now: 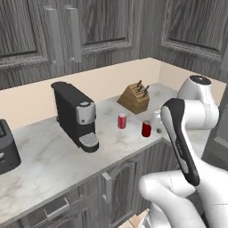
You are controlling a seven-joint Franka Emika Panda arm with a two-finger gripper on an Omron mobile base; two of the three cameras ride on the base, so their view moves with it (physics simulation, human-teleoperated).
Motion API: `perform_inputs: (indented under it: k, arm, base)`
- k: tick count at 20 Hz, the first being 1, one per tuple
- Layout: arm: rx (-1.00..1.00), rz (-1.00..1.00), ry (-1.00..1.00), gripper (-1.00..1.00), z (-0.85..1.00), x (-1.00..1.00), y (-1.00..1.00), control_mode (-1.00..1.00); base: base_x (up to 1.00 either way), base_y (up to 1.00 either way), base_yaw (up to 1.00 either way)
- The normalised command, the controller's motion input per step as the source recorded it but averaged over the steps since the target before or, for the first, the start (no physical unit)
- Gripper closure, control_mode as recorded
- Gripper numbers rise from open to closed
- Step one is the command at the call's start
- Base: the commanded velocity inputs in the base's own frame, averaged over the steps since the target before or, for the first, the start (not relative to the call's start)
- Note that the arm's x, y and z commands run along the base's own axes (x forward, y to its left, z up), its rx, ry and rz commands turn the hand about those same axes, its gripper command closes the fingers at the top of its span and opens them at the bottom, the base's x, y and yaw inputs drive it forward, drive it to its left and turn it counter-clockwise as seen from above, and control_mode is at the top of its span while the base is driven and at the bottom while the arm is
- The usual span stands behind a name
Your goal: Four empty soda cans are scattered around the kitchen. Gather all the cans and cluster them next to the stove for recycling.
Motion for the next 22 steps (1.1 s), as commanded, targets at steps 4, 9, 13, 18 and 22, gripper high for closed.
perform_inputs:
  k: [4,9,13,18,22]
  arm:
    - [0.00,0.00,0.12,-1.00,-0.35,0.80,-0.11,-1.00]
    - [0.00,0.00,0.09,-1.00,-0.23,0.65,-0.23,-1.00]
    - [0.00,0.00,0.05,-1.00,-0.05,0.54,-0.18,-1.00]
    - [0.00,0.00,0.07,-1.00,-0.09,0.59,-0.01,-1.00]
    - [0.00,0.00,0.07,-1.00,-0.27,0.46,0.00,-1.00]
  base:
    - [0.00,0.00,0.00]
    - [0.00,0.00,0.00]
    - [0.00,0.00,0.00]
    - [0.00,0.00,0.00]
    - [0.00,0.00,0.00]
